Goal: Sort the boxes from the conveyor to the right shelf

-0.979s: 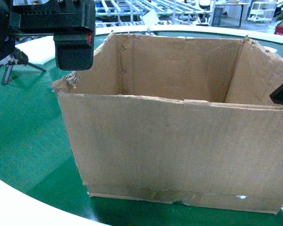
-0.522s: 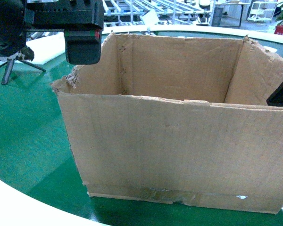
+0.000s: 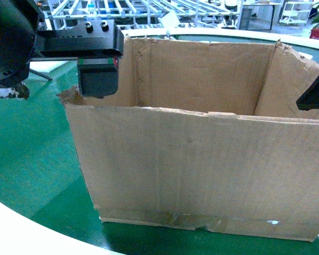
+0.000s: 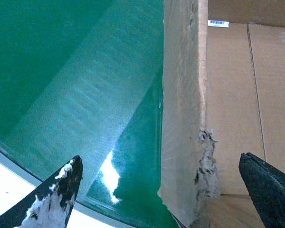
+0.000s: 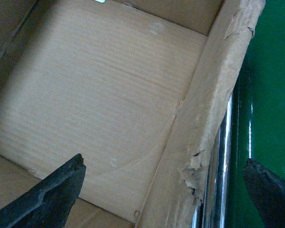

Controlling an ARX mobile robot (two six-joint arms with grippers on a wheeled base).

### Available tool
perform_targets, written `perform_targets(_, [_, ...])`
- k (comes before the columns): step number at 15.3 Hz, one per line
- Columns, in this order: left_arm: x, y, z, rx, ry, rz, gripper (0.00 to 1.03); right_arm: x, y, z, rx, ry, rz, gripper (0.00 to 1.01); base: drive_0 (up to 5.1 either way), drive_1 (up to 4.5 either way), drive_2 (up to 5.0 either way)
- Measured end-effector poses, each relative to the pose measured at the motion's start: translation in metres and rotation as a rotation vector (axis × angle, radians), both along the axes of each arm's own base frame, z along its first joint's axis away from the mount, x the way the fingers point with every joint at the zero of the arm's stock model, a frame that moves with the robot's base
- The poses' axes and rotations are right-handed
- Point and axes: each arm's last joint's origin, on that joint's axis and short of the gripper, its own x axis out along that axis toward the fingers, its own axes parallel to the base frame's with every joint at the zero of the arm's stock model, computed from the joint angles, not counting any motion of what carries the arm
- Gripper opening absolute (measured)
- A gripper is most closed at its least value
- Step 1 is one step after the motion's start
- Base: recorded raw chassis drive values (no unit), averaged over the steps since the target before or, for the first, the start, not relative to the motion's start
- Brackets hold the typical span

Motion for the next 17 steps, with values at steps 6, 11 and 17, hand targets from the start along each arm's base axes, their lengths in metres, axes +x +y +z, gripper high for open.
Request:
perform_targets(6, [0.016,-0.007,-0.012,-0.027,0.024,0.079,0.98,0.000,0.000,0.000,0.001,0.000,0.001,0.98,0.0,0.00,0.0])
perform_targets(11, [0.020,-0.012,-0.014,-0.056,0.020,0.077,0.98,0.000,0.000,0.000,0.001,0.000,0.001,0.98,0.0,0.00,0.0])
perform_targets(17, [0.019,-0.013,-0.014,-0.057,0.021,0.074,0.45,0.000,0.000,0.000,0.001,0.000,0.002,0.33,0.0,0.00,0.0])
